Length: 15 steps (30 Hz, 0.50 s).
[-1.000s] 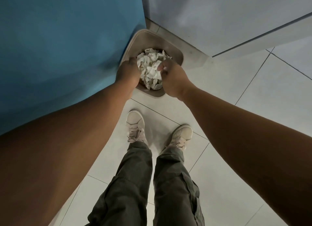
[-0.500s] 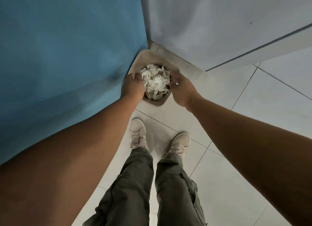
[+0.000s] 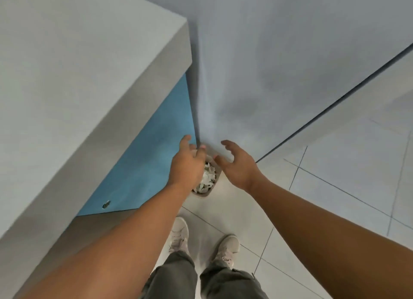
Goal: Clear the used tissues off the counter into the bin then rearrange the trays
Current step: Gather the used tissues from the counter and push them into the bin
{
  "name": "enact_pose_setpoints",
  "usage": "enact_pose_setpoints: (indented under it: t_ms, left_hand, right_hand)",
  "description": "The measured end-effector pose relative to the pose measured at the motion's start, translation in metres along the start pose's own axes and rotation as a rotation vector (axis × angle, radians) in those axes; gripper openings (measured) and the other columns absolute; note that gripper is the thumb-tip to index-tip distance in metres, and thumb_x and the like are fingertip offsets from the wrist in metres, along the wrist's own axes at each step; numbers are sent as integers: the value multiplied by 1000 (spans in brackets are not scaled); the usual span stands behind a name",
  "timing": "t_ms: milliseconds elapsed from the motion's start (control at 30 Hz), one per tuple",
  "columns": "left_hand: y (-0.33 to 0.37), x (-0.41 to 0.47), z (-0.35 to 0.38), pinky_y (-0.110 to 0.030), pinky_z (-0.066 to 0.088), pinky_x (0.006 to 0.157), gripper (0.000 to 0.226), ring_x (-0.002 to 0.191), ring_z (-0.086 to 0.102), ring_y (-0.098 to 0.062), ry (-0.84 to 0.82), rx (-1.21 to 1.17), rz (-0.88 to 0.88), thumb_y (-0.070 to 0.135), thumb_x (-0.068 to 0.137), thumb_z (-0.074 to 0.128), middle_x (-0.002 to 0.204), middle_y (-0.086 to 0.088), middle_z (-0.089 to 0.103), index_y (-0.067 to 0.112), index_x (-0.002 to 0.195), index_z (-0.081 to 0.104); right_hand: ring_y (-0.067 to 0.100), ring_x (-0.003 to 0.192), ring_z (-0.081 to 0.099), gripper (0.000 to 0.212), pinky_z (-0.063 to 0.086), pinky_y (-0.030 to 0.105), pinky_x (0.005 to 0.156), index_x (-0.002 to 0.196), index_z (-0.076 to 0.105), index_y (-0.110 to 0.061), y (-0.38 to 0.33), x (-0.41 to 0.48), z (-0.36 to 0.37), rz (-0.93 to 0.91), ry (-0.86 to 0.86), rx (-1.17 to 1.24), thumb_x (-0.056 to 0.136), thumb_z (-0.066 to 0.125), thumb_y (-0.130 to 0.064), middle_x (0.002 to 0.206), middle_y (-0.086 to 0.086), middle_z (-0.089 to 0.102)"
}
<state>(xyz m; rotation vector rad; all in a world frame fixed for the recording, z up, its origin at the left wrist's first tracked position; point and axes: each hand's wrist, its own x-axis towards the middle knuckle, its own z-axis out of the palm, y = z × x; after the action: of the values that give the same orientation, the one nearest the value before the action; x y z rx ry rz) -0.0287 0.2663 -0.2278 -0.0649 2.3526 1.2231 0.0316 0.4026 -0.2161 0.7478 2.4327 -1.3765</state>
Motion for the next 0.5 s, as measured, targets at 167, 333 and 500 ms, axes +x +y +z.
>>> enact_pose_setpoints:
  t_ms: [167,333,500]
  left_hand:
    - [47,-56,-47,-22,33,98,41,128,50,-14,95,113,261,33,99,53,134,7,59,32,139,47]
    - [90,-100,-97,-20,29,102,38,130,45,-10,206,221,432,32,100,51,137,11,56,30,138,52]
    - [115,-131,-152,-21,34,101,34,123,48,-10,333,224,531,29,98,55,130,11,60,28,132,58]
  right_hand:
    - [16,134,44,49,29,18,99,139,49,-28,-54,-43,-41,-108,41,15,93,57,-44,143,-2,51]
    - [8,131,44,47,28,15,100,138,51,-26,-107,-80,-63,-270,65,23,94,59,-41,143,-8,51]
    - [5,129,46,45,29,13,100,136,52,-27,-168,-104,-68,-441,38,1,93,60,-39,140,-8,53]
